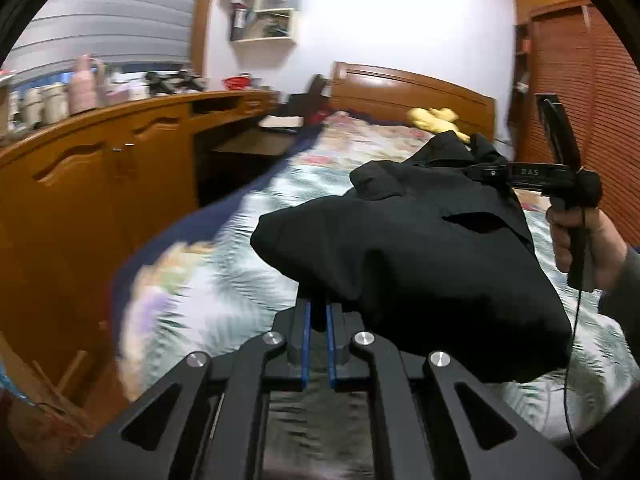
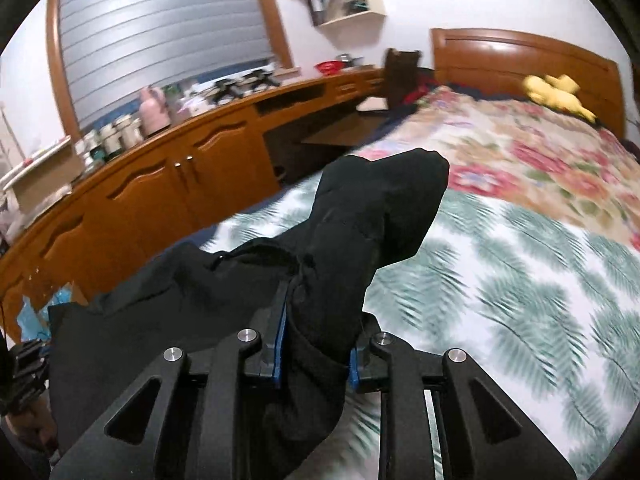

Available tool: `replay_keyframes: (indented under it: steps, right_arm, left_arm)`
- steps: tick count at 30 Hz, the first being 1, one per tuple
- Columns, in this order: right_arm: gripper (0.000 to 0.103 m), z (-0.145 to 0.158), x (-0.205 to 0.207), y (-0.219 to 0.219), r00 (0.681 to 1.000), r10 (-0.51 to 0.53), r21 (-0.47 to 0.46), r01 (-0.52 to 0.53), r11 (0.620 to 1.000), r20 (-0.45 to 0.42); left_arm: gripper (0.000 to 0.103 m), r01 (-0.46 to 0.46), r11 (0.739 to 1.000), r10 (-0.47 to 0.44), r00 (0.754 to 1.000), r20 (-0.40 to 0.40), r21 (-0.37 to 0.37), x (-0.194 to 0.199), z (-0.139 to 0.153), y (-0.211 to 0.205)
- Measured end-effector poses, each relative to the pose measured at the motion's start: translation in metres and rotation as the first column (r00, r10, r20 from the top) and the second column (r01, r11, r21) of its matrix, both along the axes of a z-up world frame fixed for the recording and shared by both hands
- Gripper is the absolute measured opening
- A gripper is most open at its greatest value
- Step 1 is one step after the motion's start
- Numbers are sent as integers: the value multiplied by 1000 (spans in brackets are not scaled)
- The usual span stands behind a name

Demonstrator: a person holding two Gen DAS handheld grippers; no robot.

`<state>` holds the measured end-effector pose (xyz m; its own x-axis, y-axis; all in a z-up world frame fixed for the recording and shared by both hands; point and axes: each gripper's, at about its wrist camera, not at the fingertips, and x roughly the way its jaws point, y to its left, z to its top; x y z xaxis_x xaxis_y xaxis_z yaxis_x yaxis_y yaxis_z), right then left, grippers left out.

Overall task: Fold large clothes
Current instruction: 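Carry the coat with both grippers past the bed edge toward the floor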

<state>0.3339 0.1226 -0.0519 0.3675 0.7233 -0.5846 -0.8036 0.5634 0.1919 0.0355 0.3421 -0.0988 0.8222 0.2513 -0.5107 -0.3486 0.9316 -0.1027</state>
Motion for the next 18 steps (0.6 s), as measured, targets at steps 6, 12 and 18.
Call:
replay_keyframes:
  steps: [6, 12, 18]
  right_arm:
    - [21, -9, -15, 101, 997, 73, -18, -74, 997, -17]
    - [21, -26, -28, 172, 993, 109, -47, -111, 993, -34]
    - [22, -58, -35, 198, 993, 103, -93, -109, 990, -65]
  left_arm:
    - [5, -116, 993, 117, 993, -23, 36, -18, -7, 63]
    - [5, -204, 978, 207, 976, -64, 50, -33, -26, 105]
    - [5, -244, 968, 249, 962, -114, 56, -35, -51, 126]
